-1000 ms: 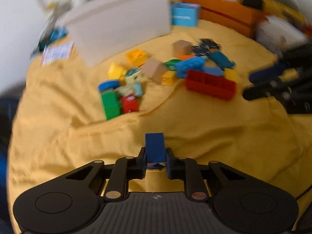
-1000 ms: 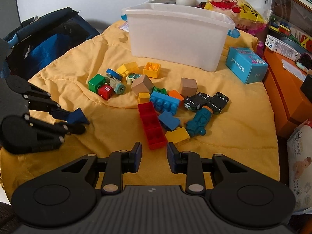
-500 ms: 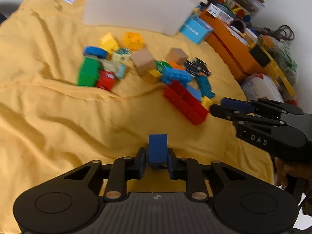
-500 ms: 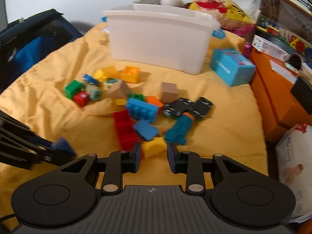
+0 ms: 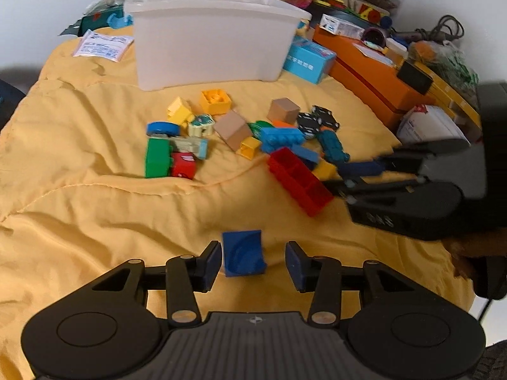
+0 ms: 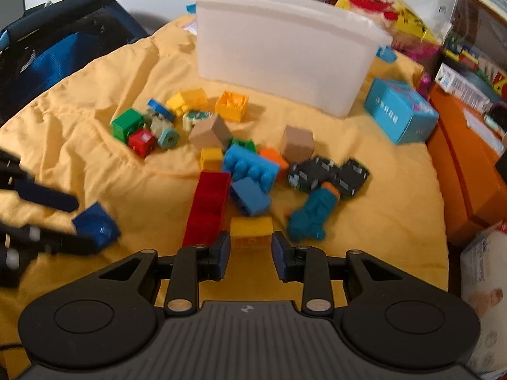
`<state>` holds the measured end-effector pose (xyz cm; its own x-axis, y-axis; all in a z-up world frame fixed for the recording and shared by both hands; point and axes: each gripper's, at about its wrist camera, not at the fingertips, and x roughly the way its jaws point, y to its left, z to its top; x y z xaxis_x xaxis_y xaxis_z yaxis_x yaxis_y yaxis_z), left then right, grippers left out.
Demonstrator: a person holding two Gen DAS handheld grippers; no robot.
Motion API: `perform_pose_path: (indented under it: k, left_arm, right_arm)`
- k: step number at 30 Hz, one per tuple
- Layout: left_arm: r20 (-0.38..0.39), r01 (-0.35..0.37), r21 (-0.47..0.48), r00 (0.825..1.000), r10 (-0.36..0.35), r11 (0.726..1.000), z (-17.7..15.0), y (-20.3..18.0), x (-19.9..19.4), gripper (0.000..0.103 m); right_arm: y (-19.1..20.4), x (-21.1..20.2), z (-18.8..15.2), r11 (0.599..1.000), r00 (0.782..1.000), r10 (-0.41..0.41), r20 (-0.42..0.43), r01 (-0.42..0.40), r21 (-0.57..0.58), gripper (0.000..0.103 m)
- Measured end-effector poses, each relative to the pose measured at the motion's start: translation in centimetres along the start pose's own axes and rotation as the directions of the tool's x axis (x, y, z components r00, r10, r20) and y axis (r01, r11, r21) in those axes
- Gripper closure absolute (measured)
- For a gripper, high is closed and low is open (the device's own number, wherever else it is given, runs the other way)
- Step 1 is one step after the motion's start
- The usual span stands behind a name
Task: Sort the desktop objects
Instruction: 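Grasp the small yellow brick with the right gripper while the left holds the blue brick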
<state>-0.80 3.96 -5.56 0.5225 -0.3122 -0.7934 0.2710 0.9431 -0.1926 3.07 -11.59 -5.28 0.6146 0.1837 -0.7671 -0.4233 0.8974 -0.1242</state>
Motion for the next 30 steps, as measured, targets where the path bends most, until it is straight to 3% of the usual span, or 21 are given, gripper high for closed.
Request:
perform_pose_path:
  k: [7,9,11,16,20,21,25,30]
  left_arm:
    - [0.001,-0.015,0.042,1.000,0.015,0.999,-0.4,-1.3,0.2,0.055]
    - [0.005,-0.014,0.042,1.000,0.014,0.999,-0.5,-1.4,0.1,0.055]
    - [0.003,-0.014,0.042,1.000,0.014,0.999,-0.5,-1.3,0.1,0.055]
    - [0.003,-0.019,0.047,1.000,0.019,0.999,-0.5,-1.4,0.1,0.055]
    - [0.012,-0.013,0.053,1.000,0.012,0.999,-0.3,-1.6,0.0,0.055]
    - [0.013,-0.011,0.055,1.000,0.010,0.998,-0.3,-1.6,0.0,0.055]
    - [0.019,-0.015,0.078,1.000,0.014,0.997,-0.3,-2.0,-0.1,0.055]
    - [0.023,-0.023,0.084,1.000,0.021,0.996,-0.4,-2.2,-0.2,0.055]
  right_arm:
    - [-0.1,1.4,0.9,1.000,1.000,-0.012,-0.002,0.012,-0.029,0.065]
    - [-0.2,1.1,0.5,0.999,1.000,-0.015,-0.006,0.015,-0.032,0.066]
    - [-0.4,0.9,-0.1,0.999,1.000,-0.022,-0.016,0.022,-0.037,0.075]
    - [-1.3,-0.2,-1.7,0.999,0.998,-0.047,-0.030,0.047,-0.013,0.075]
    - [-1.6,-1.4,-2.4,0.996,0.997,-0.075,-0.013,0.075,-0.039,0.071]
    - [-1.7,-1.6,-2.3,0.996,0.996,-0.090,-0.014,0.090,-0.029,0.066]
    - [-1.8,-2.0,-1.8,0.993,0.994,-0.112,0.003,0.112,0.042,0.066]
    - [0.5,-0.8,-1.6,0.985,0.986,-0.168,-0.004,0.168,-0.031,0.071]
